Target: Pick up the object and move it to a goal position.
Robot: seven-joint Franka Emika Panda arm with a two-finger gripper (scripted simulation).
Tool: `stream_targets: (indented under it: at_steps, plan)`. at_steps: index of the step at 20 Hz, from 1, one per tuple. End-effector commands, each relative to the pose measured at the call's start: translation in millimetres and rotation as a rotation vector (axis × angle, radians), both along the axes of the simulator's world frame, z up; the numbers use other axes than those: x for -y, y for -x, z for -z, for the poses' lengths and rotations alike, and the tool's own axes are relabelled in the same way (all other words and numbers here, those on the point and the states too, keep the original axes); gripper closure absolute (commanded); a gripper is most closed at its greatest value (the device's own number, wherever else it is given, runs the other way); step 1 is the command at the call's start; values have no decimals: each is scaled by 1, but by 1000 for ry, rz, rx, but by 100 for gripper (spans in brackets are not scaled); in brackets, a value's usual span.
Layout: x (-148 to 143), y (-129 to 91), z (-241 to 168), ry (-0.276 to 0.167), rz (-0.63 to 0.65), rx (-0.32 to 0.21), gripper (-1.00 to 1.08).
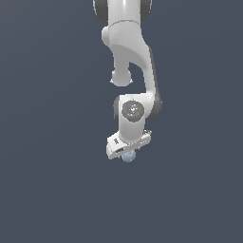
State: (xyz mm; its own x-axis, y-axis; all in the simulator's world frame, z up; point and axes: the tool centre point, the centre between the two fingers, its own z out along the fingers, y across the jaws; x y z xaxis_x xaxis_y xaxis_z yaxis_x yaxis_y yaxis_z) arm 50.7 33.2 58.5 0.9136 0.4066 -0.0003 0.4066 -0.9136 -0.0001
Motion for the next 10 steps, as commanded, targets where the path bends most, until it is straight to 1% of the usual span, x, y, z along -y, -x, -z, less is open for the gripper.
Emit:
stream_targets:
  at_steps: [1, 7, 8, 10]
  plan:
    - [0, 0, 12, 0, -1, 0, -92]
    - [0, -1, 19, 0, -2, 0, -92]
    - [0, -1, 19, 0, -2, 0, 108]
    - [0, -1, 19, 0, -2, 0, 108]
